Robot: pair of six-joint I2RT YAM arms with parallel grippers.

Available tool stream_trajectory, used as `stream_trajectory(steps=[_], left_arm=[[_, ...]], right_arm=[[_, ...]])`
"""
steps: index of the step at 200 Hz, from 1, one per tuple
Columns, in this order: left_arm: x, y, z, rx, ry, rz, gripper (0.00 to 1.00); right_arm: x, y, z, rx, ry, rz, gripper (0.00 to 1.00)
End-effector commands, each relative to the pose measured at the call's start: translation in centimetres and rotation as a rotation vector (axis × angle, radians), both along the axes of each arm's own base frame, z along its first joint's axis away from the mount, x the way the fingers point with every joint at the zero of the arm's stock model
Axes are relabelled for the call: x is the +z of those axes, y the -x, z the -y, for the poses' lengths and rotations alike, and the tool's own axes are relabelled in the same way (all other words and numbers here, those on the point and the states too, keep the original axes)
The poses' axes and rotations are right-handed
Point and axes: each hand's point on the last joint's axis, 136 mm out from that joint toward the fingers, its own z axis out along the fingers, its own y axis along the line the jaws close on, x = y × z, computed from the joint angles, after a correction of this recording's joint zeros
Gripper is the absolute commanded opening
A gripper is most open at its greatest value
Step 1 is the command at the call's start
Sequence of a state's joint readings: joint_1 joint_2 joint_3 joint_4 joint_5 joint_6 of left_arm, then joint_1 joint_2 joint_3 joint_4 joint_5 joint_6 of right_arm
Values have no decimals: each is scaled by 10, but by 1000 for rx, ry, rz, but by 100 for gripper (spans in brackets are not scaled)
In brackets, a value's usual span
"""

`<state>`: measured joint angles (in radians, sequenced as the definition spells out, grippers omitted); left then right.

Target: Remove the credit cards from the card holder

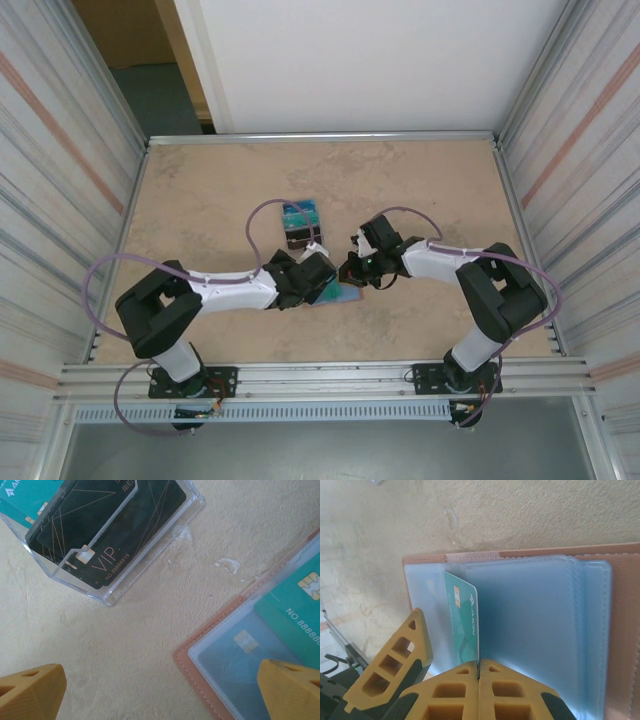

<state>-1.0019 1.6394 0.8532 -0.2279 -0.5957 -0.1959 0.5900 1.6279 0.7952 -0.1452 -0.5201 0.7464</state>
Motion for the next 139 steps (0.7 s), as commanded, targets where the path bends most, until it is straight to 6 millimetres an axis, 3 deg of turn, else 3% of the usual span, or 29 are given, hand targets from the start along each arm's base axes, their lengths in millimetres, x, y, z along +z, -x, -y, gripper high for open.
stream_trajectory(steps=[1,87,128,139], left_arm=[[5,-6,7,-11,-14,21,99],[-3,-6,6,-6,-32,9,99],[-5,-5,9,-6,-15,0,99],[-7,-5,10,-5,-13,-5,99]], right_arm=[[7,0,8,12,34,7,0],[15,1,15,27,57,9,0],[17,3,8,34,21,8,0],[18,2,5,34,-2,11,4]])
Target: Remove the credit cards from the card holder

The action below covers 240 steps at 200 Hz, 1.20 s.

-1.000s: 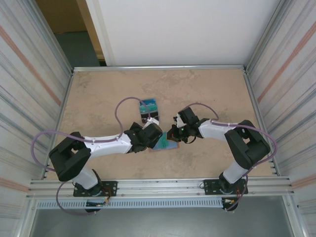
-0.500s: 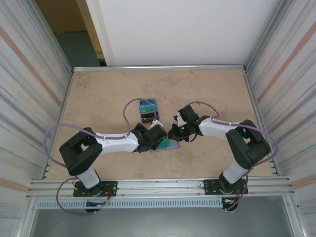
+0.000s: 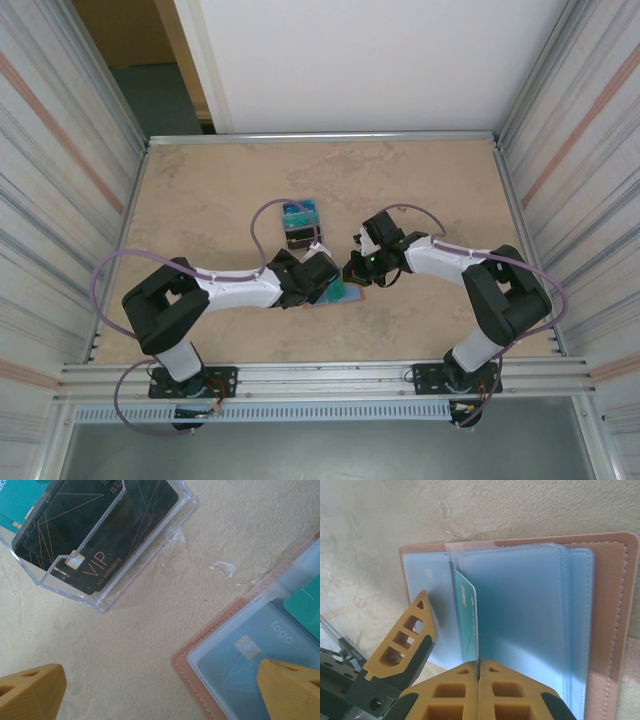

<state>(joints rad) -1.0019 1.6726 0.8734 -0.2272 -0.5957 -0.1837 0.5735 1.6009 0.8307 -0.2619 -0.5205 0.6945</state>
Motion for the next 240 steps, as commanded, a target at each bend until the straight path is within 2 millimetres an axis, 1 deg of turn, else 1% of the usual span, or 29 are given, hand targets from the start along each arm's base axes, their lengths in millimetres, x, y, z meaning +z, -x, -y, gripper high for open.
stream_trajectory(steps=[1,45,83,94,105,115,132,161,184,196,223,240], left_arm=[[-2,-2,6,5,5,1,99],[-10,0,6,15,14,-19,99],[-9,1,5,23,25,-23,99],[-9,2,5,25,28,-22,99],[-8,2,3,26,27,-21,99],[-6,3,2,30,28,-17,99],[1,3,-2,39,35,-1,99],[26,-1,-14,65,72,49,99],[54,-5,-24,79,140,102,99],[72,-7,-29,77,187,138,99],[108,-5,-33,14,338,173,99],[129,1,-33,-56,432,181,99]], right_arm=[[10,-2,-5,9,-37,22,4],[5,1,-15,16,-59,16,12],[-5,2,-20,18,-37,5,15],[-6,2,-21,17,-29,5,12],[-7,1,-19,17,-13,8,5],[-5,0,-17,19,4,19,2],[-1,-2,-11,23,44,45,0],[16,-4,-2,48,94,115,0],[35,-5,2,76,100,190,0],[46,-6,3,91,97,230,0],[67,-4,1,148,79,309,0],[82,-1,-4,210,66,361,0]])
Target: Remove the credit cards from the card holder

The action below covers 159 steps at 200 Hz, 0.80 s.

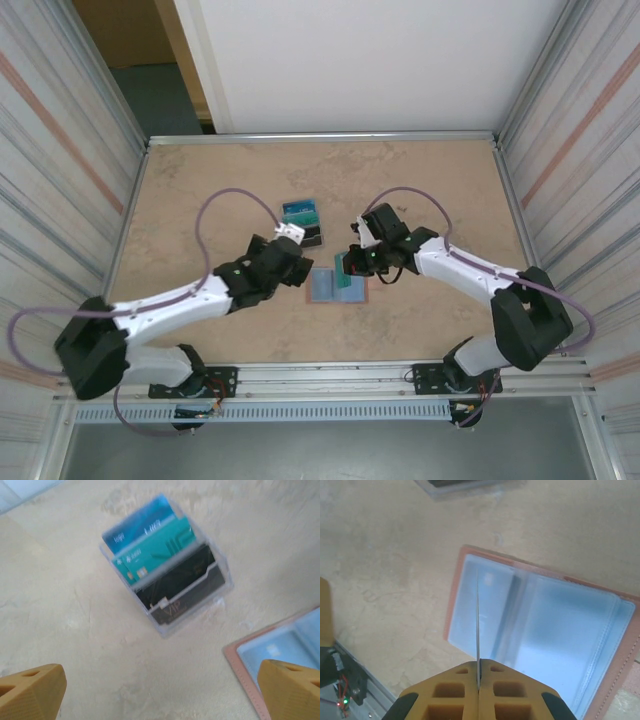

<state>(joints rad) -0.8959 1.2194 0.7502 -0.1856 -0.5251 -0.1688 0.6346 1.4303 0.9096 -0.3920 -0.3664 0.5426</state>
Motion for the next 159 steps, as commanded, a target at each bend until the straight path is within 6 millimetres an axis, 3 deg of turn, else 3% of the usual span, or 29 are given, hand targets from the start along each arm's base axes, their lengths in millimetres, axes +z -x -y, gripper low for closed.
stream_trajectory(steps=[1,26,53,96,120,159], left_arm=[[25,7,4,-118,104,33,99],[52,19,7,-248,197,65,99],[66,35,16,-416,247,71,96],[70,69,46,-730,269,26,84],[67,79,56,-841,251,15,83],[66,89,72,-980,249,-15,59]], right_arm=[[24,5,-4,110,13,96,0],[46,16,-17,256,14,202,0],[65,32,-31,407,11,284,0],[86,52,-42,560,-1,347,0],[95,59,-42,597,-31,364,0],[109,73,-42,644,-84,388,0]])
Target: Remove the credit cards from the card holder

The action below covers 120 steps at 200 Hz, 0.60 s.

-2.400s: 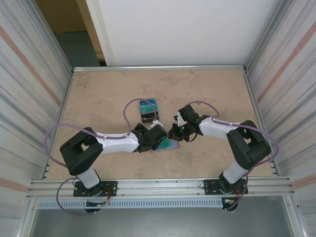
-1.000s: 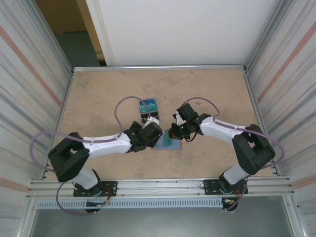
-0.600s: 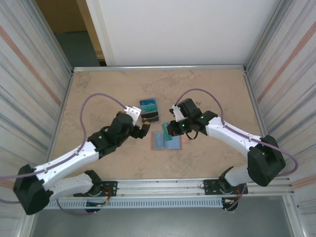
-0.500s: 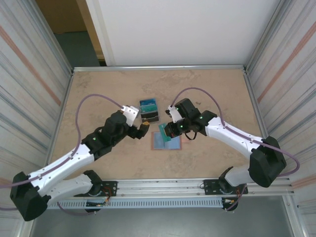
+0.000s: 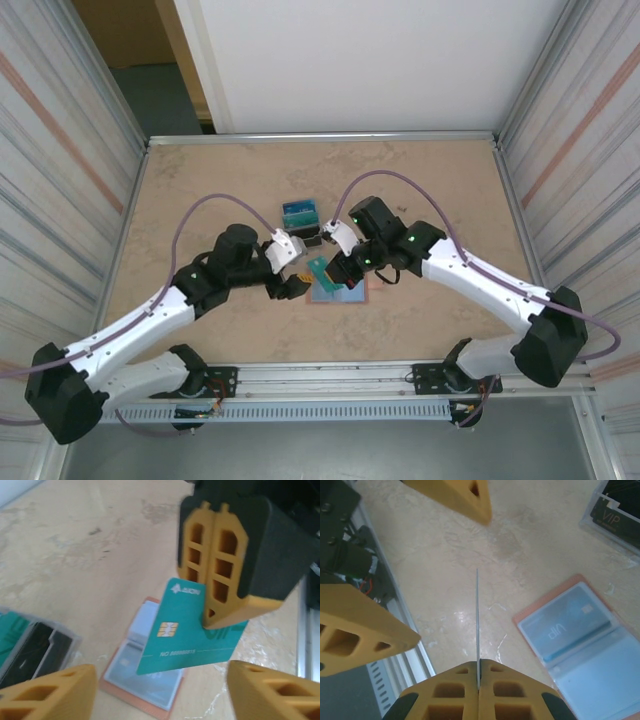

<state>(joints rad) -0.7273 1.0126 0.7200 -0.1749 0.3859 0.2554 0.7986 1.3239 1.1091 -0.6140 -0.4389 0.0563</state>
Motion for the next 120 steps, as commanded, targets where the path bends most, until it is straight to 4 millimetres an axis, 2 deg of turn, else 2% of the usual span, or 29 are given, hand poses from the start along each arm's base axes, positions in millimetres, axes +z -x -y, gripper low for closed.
stream_trajectory(steps=[1,6,11,45,56,73,99,120], left_arm=[[18,14,15,-167,35,31,58],[17,15,17,-181,34,22,56],[18,17,19,-197,35,16,50],[13,21,29,-263,32,-38,24],[14,22,31,-278,35,-47,21],[15,23,34,-297,44,-56,0],[16,23,34,-294,54,-53,0],[21,24,32,-278,76,-37,0]], right_arm=[[23,16,0,84,-54,34,0],[25,18,0,90,-59,36,0],[26,19,0,95,-64,37,0],[30,22,1,117,-71,45,0],[30,21,1,114,-66,50,0],[28,20,2,105,-58,54,1],[29,14,6,68,-61,82,6],[34,7,12,15,-86,121,21]])
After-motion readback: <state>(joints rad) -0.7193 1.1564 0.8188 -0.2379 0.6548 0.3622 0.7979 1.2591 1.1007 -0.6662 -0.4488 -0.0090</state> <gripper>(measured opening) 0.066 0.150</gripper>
